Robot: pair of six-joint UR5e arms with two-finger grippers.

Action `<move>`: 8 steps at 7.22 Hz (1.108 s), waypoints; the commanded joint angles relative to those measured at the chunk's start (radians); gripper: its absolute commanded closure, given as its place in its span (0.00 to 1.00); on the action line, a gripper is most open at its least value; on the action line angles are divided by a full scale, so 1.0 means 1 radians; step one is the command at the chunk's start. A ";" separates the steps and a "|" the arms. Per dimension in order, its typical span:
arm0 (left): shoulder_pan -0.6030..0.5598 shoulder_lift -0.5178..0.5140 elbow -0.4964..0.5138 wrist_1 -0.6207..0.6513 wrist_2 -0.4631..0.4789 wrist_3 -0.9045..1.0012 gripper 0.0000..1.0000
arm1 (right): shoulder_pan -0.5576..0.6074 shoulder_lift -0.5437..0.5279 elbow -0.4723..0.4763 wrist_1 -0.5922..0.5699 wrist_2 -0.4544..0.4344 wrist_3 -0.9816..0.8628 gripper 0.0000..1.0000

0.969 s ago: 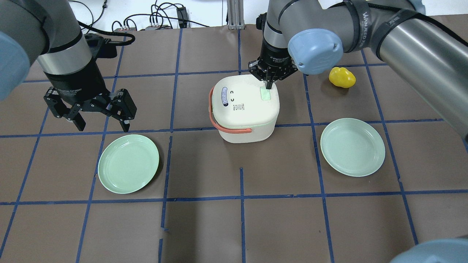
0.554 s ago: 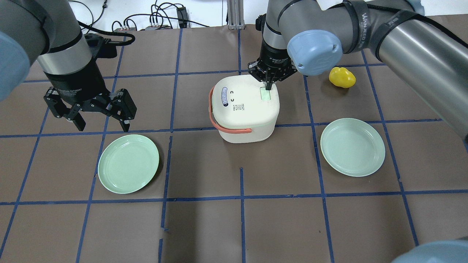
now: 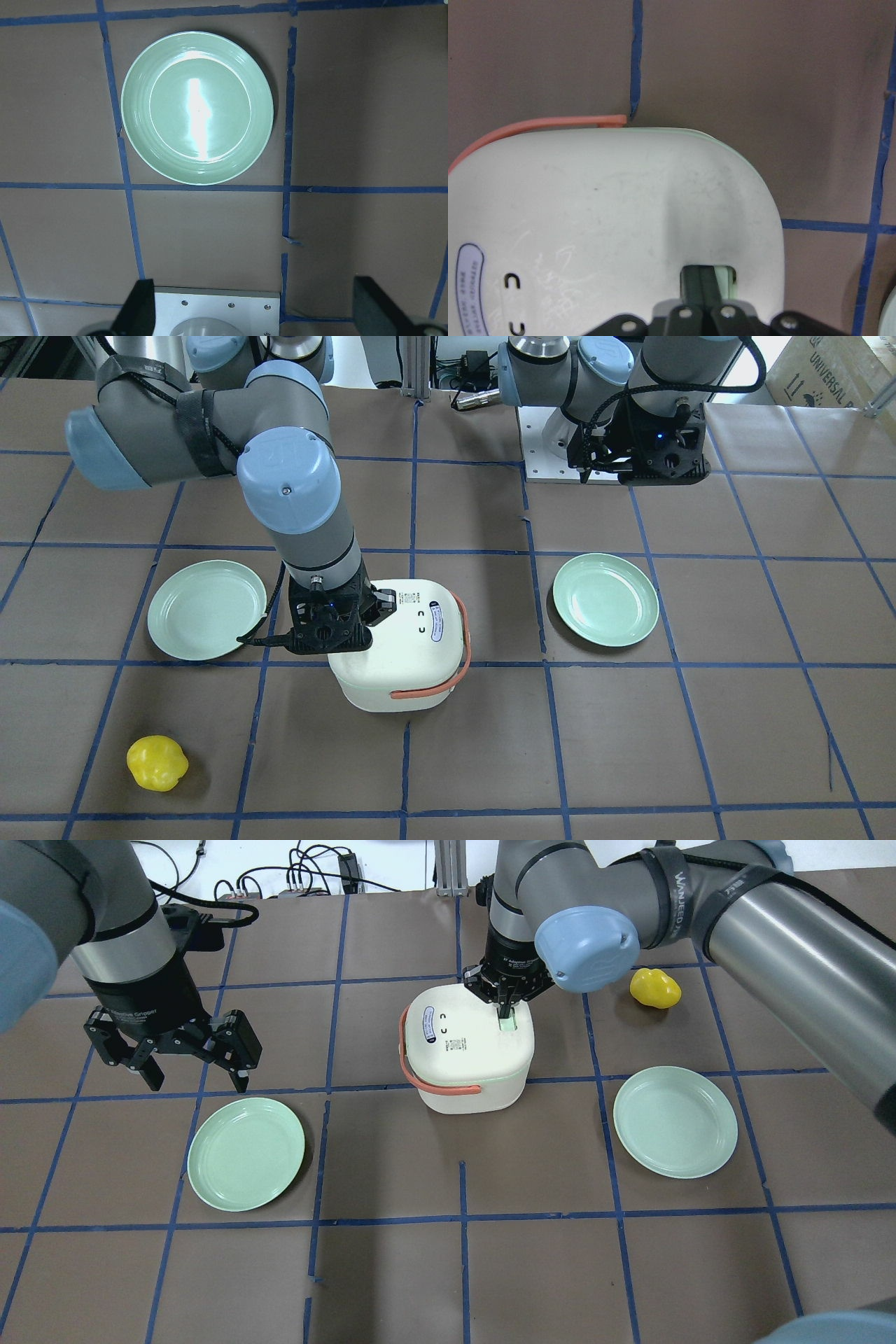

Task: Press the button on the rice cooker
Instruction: 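Lower the right gripper and press down on the green lid button, then lift the right gripper away as the cooker lid pops open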

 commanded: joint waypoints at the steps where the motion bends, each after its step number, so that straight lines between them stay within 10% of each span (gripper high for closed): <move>1: 0.000 0.000 0.000 0.000 -0.001 -0.001 0.00 | -0.007 -0.009 -0.029 0.015 0.000 -0.003 0.81; 3: 0.000 0.000 0.000 0.000 -0.001 -0.001 0.00 | -0.017 -0.015 -0.189 0.208 -0.008 -0.002 0.45; 4: 0.000 0.000 0.000 0.000 -0.001 -0.001 0.00 | -0.018 -0.018 -0.287 0.306 -0.017 -0.014 0.01; 8: 0.000 0.000 0.000 0.000 -0.001 0.001 0.00 | -0.056 -0.087 -0.348 0.419 -0.026 -0.096 0.00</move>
